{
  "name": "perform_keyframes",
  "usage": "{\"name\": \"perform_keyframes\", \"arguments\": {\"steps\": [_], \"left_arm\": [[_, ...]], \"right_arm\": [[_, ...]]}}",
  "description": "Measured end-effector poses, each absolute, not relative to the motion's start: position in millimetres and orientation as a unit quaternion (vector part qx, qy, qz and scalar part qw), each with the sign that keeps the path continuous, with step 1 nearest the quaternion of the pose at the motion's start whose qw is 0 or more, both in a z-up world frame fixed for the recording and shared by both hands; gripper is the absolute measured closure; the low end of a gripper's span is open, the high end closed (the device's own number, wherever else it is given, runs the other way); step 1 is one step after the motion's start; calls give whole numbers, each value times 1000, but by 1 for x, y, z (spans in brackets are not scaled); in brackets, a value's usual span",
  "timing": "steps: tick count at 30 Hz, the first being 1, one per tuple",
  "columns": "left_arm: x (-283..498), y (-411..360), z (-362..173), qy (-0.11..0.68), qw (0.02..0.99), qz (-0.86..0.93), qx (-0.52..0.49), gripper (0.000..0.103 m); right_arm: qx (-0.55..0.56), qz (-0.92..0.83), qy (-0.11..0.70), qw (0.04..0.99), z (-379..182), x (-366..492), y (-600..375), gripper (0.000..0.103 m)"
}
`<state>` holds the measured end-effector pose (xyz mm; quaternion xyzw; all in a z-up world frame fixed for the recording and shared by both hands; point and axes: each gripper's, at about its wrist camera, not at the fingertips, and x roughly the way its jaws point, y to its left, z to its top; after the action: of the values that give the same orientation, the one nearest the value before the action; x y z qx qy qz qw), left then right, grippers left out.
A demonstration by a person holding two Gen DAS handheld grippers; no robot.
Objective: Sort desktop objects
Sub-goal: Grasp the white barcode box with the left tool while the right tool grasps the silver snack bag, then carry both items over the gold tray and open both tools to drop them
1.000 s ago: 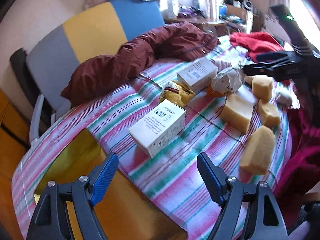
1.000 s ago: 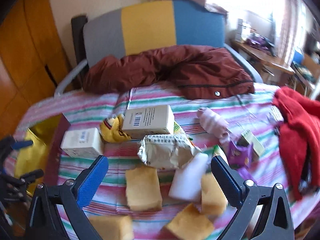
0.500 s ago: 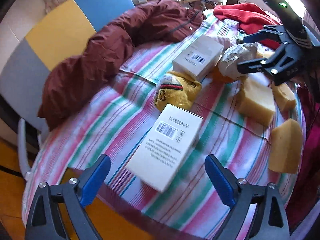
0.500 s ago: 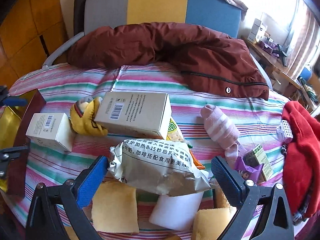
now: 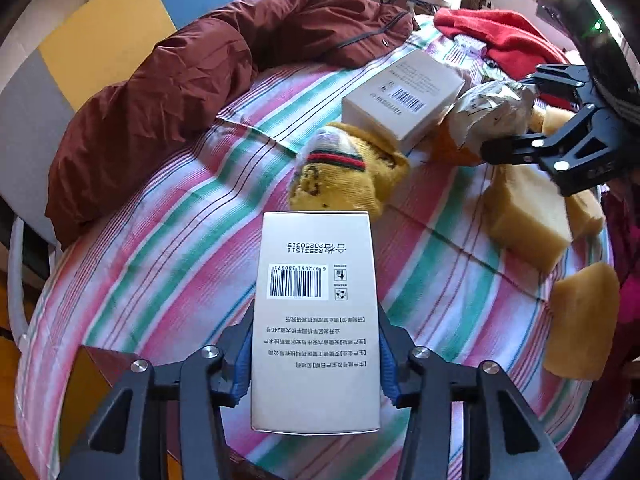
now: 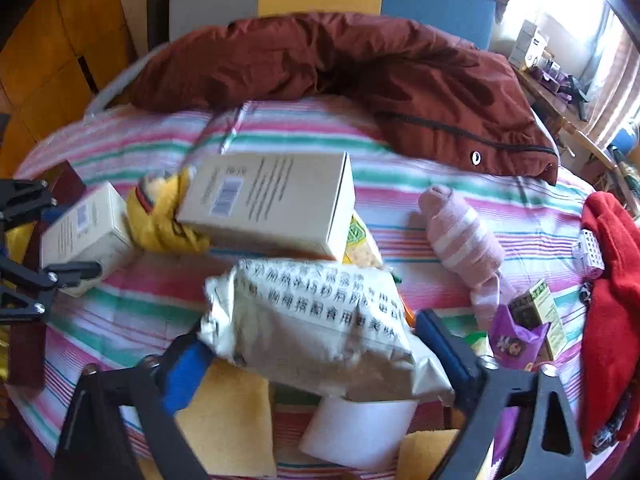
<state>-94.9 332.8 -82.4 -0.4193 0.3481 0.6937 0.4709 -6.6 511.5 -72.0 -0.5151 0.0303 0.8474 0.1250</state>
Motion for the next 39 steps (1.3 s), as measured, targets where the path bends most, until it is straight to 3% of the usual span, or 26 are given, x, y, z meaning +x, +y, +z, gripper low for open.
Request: {"name": "perform_keyframes", "arguments": {"steps": [6, 13, 21, 29, 39], "left_arm": [[-84, 318, -59, 291, 472, 718, -421, 53], [-69, 288, -21, 230, 445, 762, -411, 53], [-50, 201, 21, 145, 363, 835, -387, 53], [-71, 95, -10, 99, 237, 863, -435, 53], [-127, 31, -55, 81, 166, 862, -472, 53]], "right_arm": [[-506, 853, 41, 120, -66, -4, 514, 25], [-479, 868, 47, 120, -50, 6, 514, 27], [-396, 908, 63, 120, -12, 25, 508, 27], [-368, 927, 51, 41, 23, 25, 432, 27], [-413, 904, 6, -109, 22, -32, 280, 27]]}}
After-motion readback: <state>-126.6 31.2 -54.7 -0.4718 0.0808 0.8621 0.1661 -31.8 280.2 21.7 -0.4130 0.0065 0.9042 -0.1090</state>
